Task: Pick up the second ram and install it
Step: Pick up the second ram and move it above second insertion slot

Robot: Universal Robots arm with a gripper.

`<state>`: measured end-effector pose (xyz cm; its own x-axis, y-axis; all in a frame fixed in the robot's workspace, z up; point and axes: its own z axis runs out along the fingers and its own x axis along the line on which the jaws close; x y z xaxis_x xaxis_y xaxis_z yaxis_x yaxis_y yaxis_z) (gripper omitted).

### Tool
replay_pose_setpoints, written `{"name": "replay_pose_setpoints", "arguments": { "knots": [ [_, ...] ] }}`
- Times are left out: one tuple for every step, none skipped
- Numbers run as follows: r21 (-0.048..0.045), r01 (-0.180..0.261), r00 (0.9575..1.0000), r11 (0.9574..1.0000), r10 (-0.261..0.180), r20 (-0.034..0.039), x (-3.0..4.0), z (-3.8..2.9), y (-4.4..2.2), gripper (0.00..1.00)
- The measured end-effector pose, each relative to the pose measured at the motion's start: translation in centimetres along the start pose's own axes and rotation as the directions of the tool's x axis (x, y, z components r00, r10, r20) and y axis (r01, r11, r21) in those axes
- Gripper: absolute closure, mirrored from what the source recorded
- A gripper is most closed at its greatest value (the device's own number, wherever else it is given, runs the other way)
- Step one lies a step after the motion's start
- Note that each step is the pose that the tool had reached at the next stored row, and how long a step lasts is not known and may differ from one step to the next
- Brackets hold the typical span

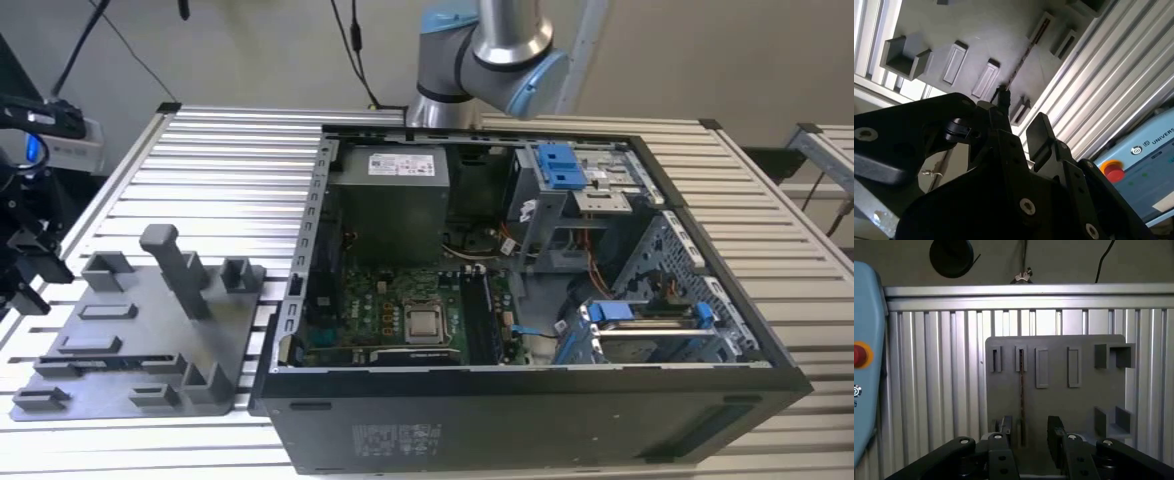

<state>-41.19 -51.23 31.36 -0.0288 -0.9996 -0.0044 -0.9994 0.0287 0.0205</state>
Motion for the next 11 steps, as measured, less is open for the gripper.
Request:
{"name": "replay_pose_setpoints", "arguments": {
  "knots": [
    [0.0001,0.0,1.0,1.0,0.0,0.0,0.0,0.06,-0.01,0.58],
    [0.0002,0.0,1.0,1.0,0.0,0.0,0.0,0.13,-0.01,0.58],
    [0.0003,0.0,1.0,1.0,0.0,-0.0001,0.0,0.19,-0.01,0.58],
    [0.0005,0.0,1.0,1.0,0.0,0.0,0.0,0.26,-0.01,0.58],
    [0.0004,0.0,1.0,1.0,0.0,-0.0001,0.0,0.31,-0.01,0.58],
    [0.0004,0.0,1.0,1.0,0.0,-0.0002,0.0,0.36,-0.01,0.58],
    [0.0004,0.0,1.0,1.0,0.0,-0.0003,0.0,0.4,-0.01,0.58],
    [0.0004,0.0,1.0,1.0,0.0,-0.0006,-0.01,0.44,-0.01,0.58],
    [0.0005,0.0,1.0,1.0,0.0,-0.0006,-0.01,0.49,-0.01,0.58],
    [0.0004,0.0,1.0,1.0,0.0,-0.0006,-0.01,0.53,-0.01,0.58],
    [0.0004,0.0,1.0,1.0,0.0,-0.0006,-0.01,0.58,-0.01,0.58]
  ]
}}
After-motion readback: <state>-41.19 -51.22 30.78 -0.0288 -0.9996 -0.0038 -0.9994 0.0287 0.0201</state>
